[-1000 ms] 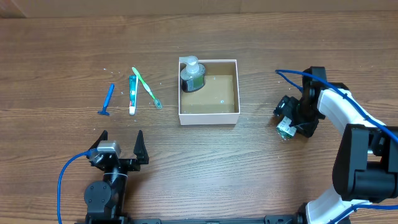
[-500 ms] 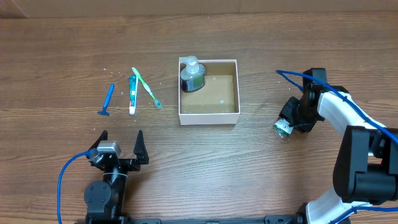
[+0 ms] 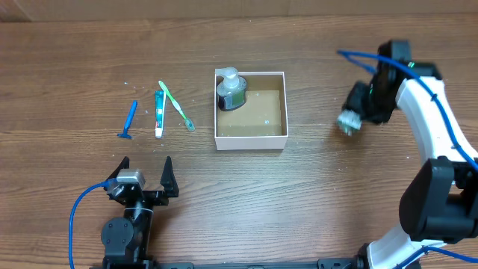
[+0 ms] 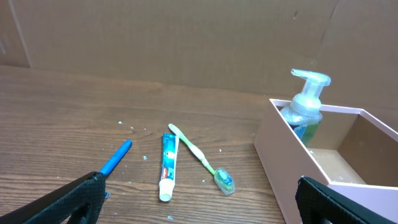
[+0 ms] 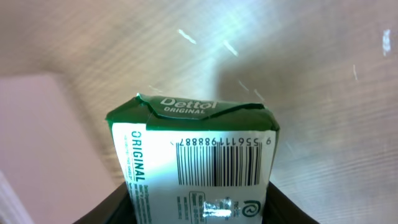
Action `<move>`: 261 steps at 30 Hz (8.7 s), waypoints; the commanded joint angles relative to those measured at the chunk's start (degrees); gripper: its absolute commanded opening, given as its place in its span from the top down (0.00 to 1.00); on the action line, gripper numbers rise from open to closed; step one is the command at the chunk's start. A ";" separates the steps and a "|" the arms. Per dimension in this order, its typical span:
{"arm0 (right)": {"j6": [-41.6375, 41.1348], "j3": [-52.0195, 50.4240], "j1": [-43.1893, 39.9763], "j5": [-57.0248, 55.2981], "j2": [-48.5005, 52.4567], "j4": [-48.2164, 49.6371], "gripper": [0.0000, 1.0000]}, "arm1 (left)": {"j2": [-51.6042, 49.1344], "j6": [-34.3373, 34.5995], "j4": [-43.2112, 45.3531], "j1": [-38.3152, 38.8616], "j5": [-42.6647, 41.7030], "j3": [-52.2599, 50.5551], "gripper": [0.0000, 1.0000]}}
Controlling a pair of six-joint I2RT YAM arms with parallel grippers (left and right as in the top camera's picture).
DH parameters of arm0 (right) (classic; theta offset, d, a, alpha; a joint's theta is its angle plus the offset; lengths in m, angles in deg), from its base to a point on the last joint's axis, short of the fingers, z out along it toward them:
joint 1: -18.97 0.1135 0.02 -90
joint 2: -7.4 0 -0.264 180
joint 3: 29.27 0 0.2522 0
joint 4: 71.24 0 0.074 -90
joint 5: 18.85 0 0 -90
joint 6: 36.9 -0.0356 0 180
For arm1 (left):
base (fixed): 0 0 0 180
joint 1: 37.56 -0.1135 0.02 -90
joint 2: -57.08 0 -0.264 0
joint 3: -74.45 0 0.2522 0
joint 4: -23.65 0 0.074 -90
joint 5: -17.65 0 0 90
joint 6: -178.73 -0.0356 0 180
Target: Pack container
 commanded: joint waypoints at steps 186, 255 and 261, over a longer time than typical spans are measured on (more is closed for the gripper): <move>-7.15 4.57 -2.80 -8.41 8.52 1.97 0.00 | -108.56 -7.02 -24.61 -1.66 4.17 67.14 0.19; -7.15 4.57 -2.80 -8.41 8.52 1.97 0.00 | -97.24 -52.74 -60.04 30.82 -5.81 105.04 0.85; -7.15 4.57 -2.80 -8.41 8.52 1.97 0.00 | -102.90 -55.04 -63.54 31.47 -1.90 103.06 0.85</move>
